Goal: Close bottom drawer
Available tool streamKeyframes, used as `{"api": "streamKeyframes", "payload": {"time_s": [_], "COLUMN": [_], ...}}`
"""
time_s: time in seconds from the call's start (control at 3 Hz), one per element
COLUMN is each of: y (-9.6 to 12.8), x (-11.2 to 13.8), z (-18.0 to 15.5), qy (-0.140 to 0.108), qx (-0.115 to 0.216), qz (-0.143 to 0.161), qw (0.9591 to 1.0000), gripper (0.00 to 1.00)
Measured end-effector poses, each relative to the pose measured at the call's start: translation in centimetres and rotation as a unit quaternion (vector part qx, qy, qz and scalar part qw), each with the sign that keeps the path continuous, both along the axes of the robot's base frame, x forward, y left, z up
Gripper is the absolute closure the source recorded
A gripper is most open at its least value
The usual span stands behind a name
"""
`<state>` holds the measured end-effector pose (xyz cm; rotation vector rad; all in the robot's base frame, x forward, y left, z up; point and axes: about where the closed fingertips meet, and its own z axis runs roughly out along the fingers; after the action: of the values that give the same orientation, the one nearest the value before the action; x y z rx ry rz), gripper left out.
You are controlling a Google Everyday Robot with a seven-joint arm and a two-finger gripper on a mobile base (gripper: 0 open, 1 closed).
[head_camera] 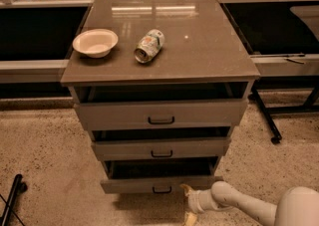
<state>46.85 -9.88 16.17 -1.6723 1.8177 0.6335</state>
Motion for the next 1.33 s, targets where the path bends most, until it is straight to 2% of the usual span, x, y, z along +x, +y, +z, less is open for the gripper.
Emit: {"api": "streamKeyframes", "payload": {"time_s": [0.33,0.67,1.0,1.33], "y": [0.4,0.8,-0.1,-1.0], "x": [0.1,1.9,4.9,6.8], "z": [-0.3,-1.1,-0.8,-0.1], "qy": [0.002,-0.005,-0.038,-0.070], "qx": [0.000,-0.016,-0.026,-0.028], "qz": [0.008,0.020,0.016,0.007], "qw": [1.0000,0.9997,0.9988,0.9971], "gripper": [0.00,0.19,0.42,0.64]}}
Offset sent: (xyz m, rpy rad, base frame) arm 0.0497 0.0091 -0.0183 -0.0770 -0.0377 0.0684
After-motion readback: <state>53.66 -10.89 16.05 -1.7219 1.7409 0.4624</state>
